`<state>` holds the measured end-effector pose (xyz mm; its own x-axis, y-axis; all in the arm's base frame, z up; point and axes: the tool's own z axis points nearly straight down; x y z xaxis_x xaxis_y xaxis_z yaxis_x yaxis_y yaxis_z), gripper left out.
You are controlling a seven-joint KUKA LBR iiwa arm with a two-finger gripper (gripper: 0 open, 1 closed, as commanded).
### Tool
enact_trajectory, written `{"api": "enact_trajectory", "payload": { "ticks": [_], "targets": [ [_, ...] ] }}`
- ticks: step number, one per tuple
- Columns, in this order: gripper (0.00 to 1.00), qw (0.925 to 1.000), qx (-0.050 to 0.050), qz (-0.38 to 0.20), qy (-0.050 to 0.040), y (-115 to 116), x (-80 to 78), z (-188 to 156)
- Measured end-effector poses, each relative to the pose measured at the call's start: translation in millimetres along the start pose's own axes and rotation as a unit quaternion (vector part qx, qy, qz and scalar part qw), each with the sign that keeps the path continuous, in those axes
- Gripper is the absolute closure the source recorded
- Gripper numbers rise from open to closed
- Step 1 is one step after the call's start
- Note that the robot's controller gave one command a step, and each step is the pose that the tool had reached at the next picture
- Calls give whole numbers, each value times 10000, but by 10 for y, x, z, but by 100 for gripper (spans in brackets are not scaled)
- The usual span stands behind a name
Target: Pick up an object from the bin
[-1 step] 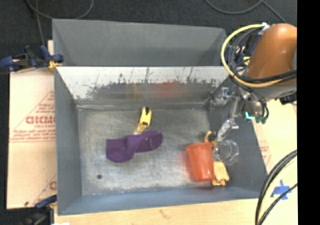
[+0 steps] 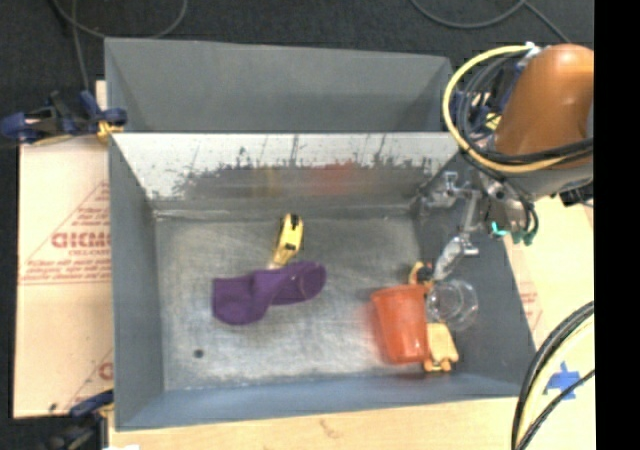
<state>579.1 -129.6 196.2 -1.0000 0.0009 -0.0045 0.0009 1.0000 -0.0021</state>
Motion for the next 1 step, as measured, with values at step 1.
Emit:
{"api": "enact_trajectory", "payload": {
  "ticks": [1],
  "targets": [
    [0, 9999, 7, -106, -41, -71, 130, 390]
  ]
}}
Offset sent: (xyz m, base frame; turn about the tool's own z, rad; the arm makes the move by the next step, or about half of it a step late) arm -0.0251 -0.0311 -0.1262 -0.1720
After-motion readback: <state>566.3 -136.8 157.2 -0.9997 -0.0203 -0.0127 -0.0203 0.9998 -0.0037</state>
